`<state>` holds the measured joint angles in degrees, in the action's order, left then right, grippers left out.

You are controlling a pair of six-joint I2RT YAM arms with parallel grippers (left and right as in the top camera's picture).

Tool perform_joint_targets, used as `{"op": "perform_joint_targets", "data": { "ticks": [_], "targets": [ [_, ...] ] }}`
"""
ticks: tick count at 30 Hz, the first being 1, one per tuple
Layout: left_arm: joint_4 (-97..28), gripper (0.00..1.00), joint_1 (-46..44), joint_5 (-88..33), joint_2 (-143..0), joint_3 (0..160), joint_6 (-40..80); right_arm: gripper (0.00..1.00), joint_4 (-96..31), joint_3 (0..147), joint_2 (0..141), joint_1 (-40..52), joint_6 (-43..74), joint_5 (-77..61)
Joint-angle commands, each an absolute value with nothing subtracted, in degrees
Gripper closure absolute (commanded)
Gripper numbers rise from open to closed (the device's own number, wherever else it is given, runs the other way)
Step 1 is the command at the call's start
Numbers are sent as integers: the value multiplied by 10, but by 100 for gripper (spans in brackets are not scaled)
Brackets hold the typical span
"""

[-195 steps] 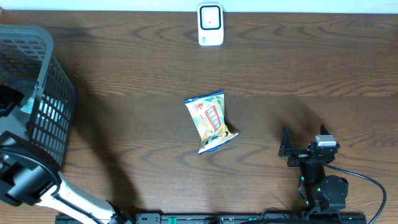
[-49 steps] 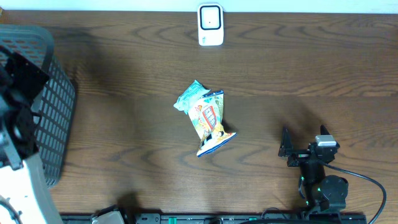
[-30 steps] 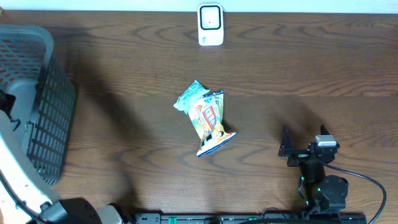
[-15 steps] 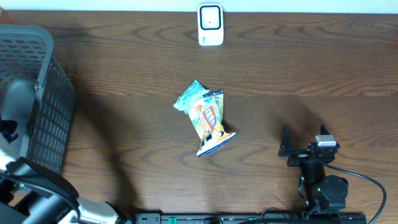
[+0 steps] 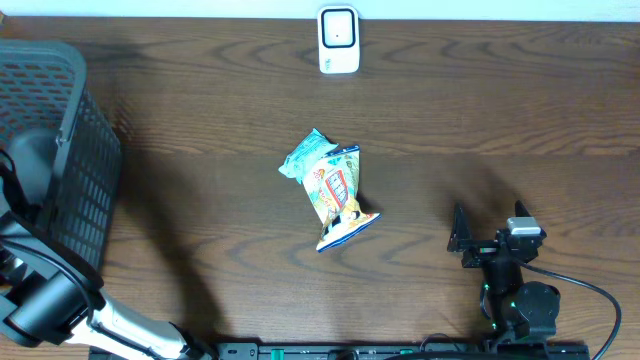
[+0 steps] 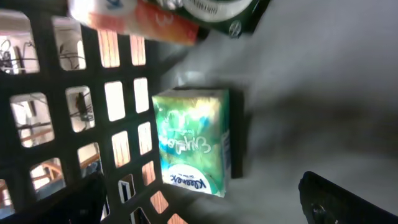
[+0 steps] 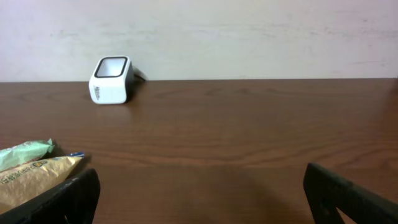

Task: Scan the item barcode
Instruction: 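Lower the left gripper into the basket toward the green tissue box, then grasp the small green tissue box with the left gripper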

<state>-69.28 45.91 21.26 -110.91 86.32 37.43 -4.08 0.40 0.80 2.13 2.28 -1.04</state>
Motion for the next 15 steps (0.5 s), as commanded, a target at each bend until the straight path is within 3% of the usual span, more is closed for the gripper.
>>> {"op": "perform_joint_targets", "data": {
  "ticks": [1, 12, 14, 15],
  "targets": [
    [-681, 2, 460, 214, -1117, 832, 370, 1, -43, 3, 8, 27, 16, -8],
    [-605, 2, 463, 214, -1117, 747, 371, 1, -43, 3, 8, 27, 16, -8],
    [-601, 17, 470, 214, -1117, 740, 380, 1, -43, 3, 8, 27, 16, -8],
    [-601, 30, 475, 214, -1117, 740, 384, 1, -43, 3, 8, 27, 16, -8]
  ]
}}
